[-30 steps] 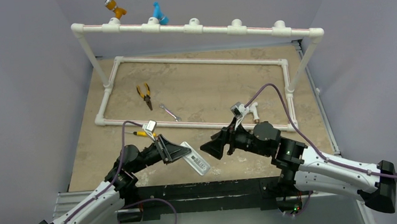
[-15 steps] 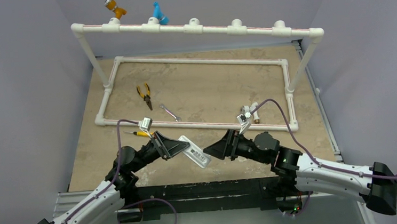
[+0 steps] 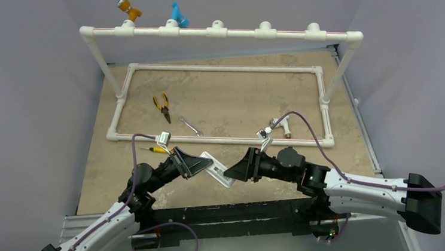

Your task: Load the batteries into the remote control

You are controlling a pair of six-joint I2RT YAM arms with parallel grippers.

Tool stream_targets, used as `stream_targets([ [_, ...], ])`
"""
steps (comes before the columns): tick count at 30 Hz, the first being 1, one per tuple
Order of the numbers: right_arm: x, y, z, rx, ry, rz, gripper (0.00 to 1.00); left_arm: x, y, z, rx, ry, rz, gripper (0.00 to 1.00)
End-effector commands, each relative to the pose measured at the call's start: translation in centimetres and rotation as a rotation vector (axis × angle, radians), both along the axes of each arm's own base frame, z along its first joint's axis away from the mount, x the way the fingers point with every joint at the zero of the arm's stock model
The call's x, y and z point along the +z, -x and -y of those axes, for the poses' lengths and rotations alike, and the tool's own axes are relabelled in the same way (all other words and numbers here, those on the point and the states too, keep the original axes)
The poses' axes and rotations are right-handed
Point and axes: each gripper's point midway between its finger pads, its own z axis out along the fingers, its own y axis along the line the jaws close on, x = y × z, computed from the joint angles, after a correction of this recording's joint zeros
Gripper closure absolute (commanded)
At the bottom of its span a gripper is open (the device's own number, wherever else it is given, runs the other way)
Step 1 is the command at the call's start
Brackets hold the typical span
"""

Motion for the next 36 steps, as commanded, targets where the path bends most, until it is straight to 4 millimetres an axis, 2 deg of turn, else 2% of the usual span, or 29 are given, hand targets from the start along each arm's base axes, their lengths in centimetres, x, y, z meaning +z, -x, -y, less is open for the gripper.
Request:
stream_targets([
  [1,3.5,0.2,-1.1,0.033,-0.079,0.056,0.4,1.7,-0.1,-0.1,0.013,0.025,0.074,1.0],
  [9,2.7,0.2,-1.5,0.031,-0.03,0.06,0.49,1.7,-0.1,0.0,0.008,0.019,0.073,1.0],
  [24,0.5,0.7,-1.8,0.028,0.188,0.141,0.83,2.1,-0.1,0.0,0.006,0.02,0.077,1.0],
  [26,0.2,0.8,-1.9,0.03,0.196,0.141,0.79,2.0,-0.1,0.0,0.005,0.018,0.076,1.0],
  [29,0.3,0.7,-1.9,0.025,0.187,0.141,0.66,2.0,0.0,0.0,0.002,0.016,0.076,1.0],
  [33,0.9,0.8,-1.9,0.019,0.136,0.145,0.5,2.0,0.0,0.0,0.003,0.014,0.075,1.0],
  [36,1.4,0.9,-1.8,0.017,0.088,0.152,0.43,2.0,0.0,0.0,0.002,0.017,0.076,1.0],
])
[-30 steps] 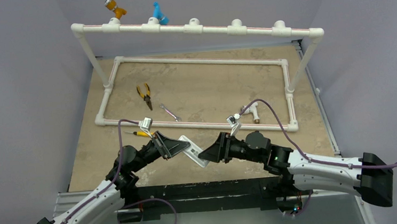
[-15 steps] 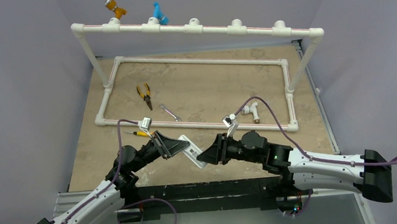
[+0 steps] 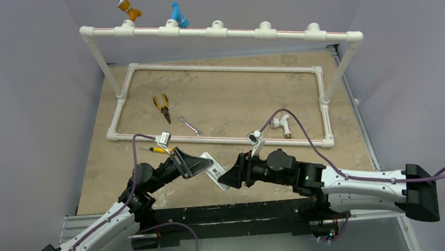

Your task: Load the batteries into the remote control

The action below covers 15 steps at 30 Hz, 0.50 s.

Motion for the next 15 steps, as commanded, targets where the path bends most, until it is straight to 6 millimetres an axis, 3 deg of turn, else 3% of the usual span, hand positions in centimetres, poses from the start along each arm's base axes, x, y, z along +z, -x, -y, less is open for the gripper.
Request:
stream_targets([
  [1,1.5,-0.4,-0.1,-0.026,-0.081,0.041,0.41,2.7,0.2,0.1,-0.011,0.041,0.083,1.0],
  [5,2.2,-0.2,-0.2,-0.02,-0.168,0.03,0.4,3.0,0.3,0.2,-0.018,0.053,0.092,1.0],
  [15,2.9,0.5,-0.8,0.011,-0.281,-0.007,0.54,3.2,0.4,0.2,-0.023,0.064,0.1,1.0],
])
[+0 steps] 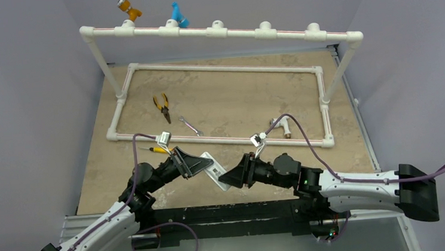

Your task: Load the batteries into the remote control

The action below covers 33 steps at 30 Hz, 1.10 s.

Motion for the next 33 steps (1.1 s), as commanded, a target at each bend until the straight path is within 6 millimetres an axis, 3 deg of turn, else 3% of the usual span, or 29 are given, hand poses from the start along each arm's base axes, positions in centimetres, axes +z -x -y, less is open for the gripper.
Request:
stream_targets([
  [1,2.6,0.3,-0.6,0.016,-0.113,0.008,0.54,3.2,0.4,0.1,-0.014,0.063,0.097,1.0],
  [5,2.6,0.4,-0.9,0.031,-0.112,0.006,0.53,3.2,0.4,0.1,-0.014,0.064,0.099,1.0],
  [13,2.3,0.5,-0.9,0.035,-0.103,0.0,0.61,3.1,0.3,0.0,-0.012,0.063,0.097,1.0],
  [19,2.3,0.5,-0.9,0.035,-0.102,0.005,0.79,3.0,0.3,0.1,-0.013,0.059,0.093,0.98],
  [24,1.5,0.2,-0.3,0.013,-0.064,0.033,1.0,2.4,0.1,0.2,-0.012,0.047,0.079,0.78],
  [30,1.5,-0.9,0.8,-0.047,0.007,0.104,1.0,2.3,0.0,0.3,-0.011,0.042,0.074,0.46],
  [33,2.0,-1.4,1.5,-0.074,0.035,0.136,1.0,2.1,0.1,0.3,-0.015,0.036,0.069,0.19],
])
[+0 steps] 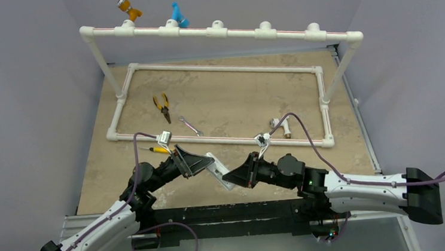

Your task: Load the batteries into the remote control

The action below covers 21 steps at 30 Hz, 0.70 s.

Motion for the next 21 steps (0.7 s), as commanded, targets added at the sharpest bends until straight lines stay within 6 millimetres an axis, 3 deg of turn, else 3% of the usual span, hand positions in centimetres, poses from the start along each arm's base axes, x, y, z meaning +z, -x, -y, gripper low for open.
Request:
stream_targets([
  [1,1.5,-1.4,1.1,-0.079,0.04,0.087,1.0,1.8,0.1,0.1,-0.006,0.025,0.056,0.13],
  [5,0.9,-2.1,2.5,-0.121,0.127,0.13,1.0,1.6,0.1,0.1,-0.009,0.008,0.045,0.01],
  [10,0.7,-3.4,4.7,-0.19,0.258,0.223,1.0,0.0,0.1,-0.2,0.005,-0.08,0.002,0.0],
  [15,-2.8,-5.0,7.0,-0.206,0.554,0.337,1.0,-1.8,0.4,-1.7,0.056,-0.219,-0.015,0.0],
  [17,-4.5,-5.1,7.1,-0.166,0.656,0.369,1.0,-2.7,0.6,-2.7,0.082,-0.289,-0.031,0.0],
  [21,-7.3,-4.7,6.2,-0.1,0.805,0.457,1.0,-2.7,0.9,-4.1,0.121,-0.349,-0.018,0.0],
])
